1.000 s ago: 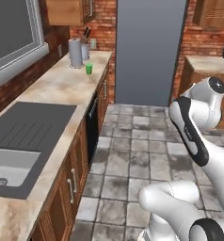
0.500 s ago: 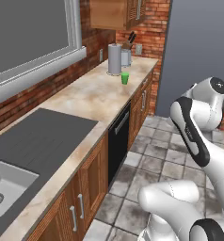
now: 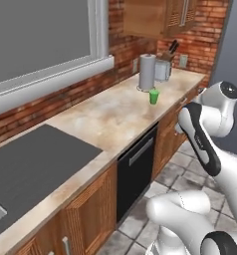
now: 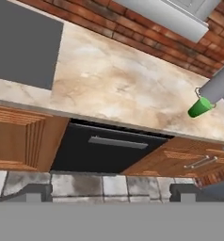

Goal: Place the pitcher and cup on the dining counter for serving.

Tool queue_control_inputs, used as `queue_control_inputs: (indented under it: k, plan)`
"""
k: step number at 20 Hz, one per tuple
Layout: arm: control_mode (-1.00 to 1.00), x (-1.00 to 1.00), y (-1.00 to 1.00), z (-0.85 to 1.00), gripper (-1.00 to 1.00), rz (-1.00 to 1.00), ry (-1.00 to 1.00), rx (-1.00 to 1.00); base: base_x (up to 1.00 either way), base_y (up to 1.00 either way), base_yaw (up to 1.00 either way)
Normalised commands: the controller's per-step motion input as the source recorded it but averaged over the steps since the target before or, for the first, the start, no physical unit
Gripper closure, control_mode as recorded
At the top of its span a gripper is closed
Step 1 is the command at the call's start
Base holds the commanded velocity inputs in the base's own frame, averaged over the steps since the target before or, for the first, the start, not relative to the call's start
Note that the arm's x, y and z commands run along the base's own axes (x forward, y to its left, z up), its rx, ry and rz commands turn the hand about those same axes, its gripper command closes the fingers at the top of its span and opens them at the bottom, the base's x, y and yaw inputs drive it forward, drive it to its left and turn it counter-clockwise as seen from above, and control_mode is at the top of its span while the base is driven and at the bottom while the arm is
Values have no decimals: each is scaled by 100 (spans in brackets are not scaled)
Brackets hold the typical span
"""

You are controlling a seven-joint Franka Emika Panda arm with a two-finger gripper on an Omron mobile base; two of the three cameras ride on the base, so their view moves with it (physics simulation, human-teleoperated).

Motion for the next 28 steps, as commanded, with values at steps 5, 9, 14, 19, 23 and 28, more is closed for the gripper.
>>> queue_control_inputs:
  k: [5,9,14,19,23,28]
  plan:
    - [100,0,0,0,-100,0,0,0,99,-93,35]
    - [100,0,0,0,-100,0,0,0,89,-94,34]
    - [100,0,0,0,-100,0,0,0,71,-89,33]
    - [100,0,0,0,-100,0,0,0,47,-81,30]
    - [100,0,0,0,-100,0,0,0,35,-48,23]
    - [100,0,0,0,-100,0,0,0,37,-9,14]
